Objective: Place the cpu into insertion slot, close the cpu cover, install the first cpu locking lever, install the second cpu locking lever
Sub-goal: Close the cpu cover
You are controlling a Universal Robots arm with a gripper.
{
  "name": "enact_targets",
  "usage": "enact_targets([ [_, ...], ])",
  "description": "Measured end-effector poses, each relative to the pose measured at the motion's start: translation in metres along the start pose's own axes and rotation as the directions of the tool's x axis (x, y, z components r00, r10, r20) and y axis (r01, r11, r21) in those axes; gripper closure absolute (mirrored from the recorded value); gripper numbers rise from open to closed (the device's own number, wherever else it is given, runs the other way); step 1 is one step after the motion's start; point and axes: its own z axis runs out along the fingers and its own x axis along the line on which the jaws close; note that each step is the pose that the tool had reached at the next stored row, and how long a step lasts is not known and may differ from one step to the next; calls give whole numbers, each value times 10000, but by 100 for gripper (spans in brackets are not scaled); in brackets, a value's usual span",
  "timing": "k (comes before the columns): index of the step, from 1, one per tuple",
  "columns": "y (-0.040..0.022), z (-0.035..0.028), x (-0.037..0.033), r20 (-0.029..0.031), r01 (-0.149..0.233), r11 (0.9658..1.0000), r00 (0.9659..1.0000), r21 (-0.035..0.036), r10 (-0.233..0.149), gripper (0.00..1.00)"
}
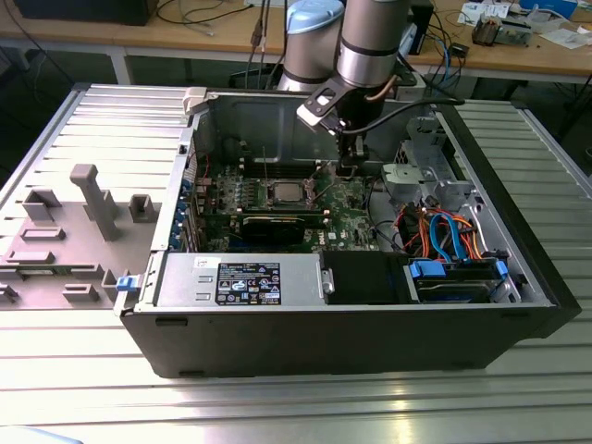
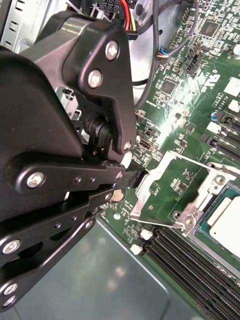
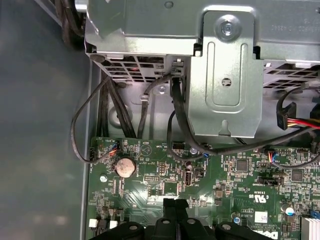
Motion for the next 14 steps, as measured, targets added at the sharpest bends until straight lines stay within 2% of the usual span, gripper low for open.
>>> enact_targets([
  [14, -107, -1, 6, 0, 0, 10000, 10000, 0, 0, 89],
])
